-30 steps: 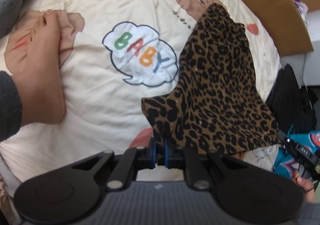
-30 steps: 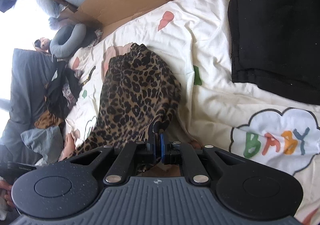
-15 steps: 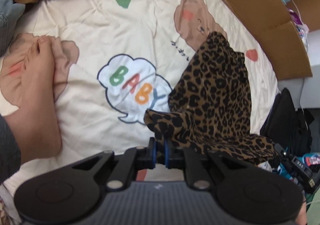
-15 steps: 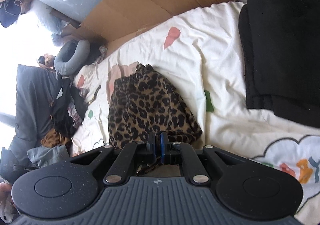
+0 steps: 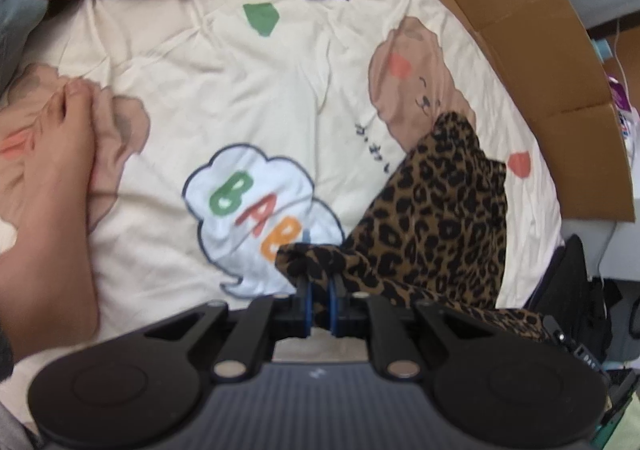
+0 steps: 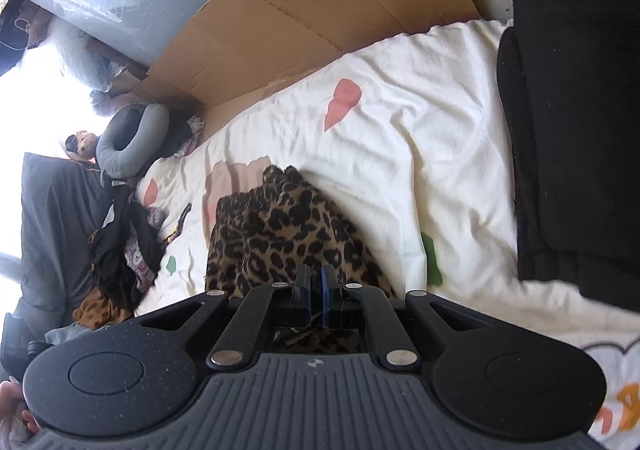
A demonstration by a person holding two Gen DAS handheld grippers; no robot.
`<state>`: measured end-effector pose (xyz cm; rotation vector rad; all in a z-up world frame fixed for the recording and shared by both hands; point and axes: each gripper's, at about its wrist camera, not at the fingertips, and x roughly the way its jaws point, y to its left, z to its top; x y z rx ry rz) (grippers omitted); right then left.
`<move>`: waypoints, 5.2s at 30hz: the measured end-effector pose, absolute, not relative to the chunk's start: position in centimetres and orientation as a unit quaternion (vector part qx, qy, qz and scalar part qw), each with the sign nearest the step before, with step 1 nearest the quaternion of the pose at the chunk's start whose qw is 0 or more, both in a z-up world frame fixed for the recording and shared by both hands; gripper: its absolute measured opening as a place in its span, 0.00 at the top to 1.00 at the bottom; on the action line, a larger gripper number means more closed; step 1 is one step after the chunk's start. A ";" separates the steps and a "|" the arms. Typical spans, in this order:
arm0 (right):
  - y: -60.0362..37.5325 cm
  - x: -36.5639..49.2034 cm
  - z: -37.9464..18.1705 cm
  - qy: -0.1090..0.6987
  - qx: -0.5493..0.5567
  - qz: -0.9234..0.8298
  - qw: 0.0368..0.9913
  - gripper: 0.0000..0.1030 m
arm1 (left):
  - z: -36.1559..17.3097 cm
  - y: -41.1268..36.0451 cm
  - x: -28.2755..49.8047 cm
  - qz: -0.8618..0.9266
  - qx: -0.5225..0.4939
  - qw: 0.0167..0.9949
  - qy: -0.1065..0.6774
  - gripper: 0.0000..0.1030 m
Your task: Fold clothes
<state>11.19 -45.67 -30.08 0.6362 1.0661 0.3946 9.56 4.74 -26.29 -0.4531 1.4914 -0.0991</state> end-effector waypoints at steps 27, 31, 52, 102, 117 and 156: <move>-44.0 17.6 -35.6 0.464 0.315 0.133 0.817 0.97 | -32.7 1.9 21.1 -0.035 -0.157 0.715 0.681 0.93; -44.7 17.7 -35.6 0.447 0.310 0.101 0.833 1.00 | -33.3 1.4 22.3 -0.035 -0.137 0.714 0.686 0.94; -42.8 16.6 -34.5 0.430 0.296 0.142 0.841 0.74 | -27.3 -1.4 27.8 -0.142 0.067 0.716 0.680 0.62; -38.4 17.8 -35.0 0.495 0.124 0.131 0.850 0.71 | -36.0 0.6 23.8 -0.282 -0.026 0.725 0.628 0.92; -37.9 17.8 -33.5 0.455 0.106 0.132 0.874 0.99 | -34.7 1.6 23.3 -0.272 -0.020 0.750 0.602 0.96; -34.1 20.4 -37.3 0.501 0.000 0.154 0.852 0.64 | -36.7 -3.9 20.9 -0.285 0.188 0.758 0.556 0.78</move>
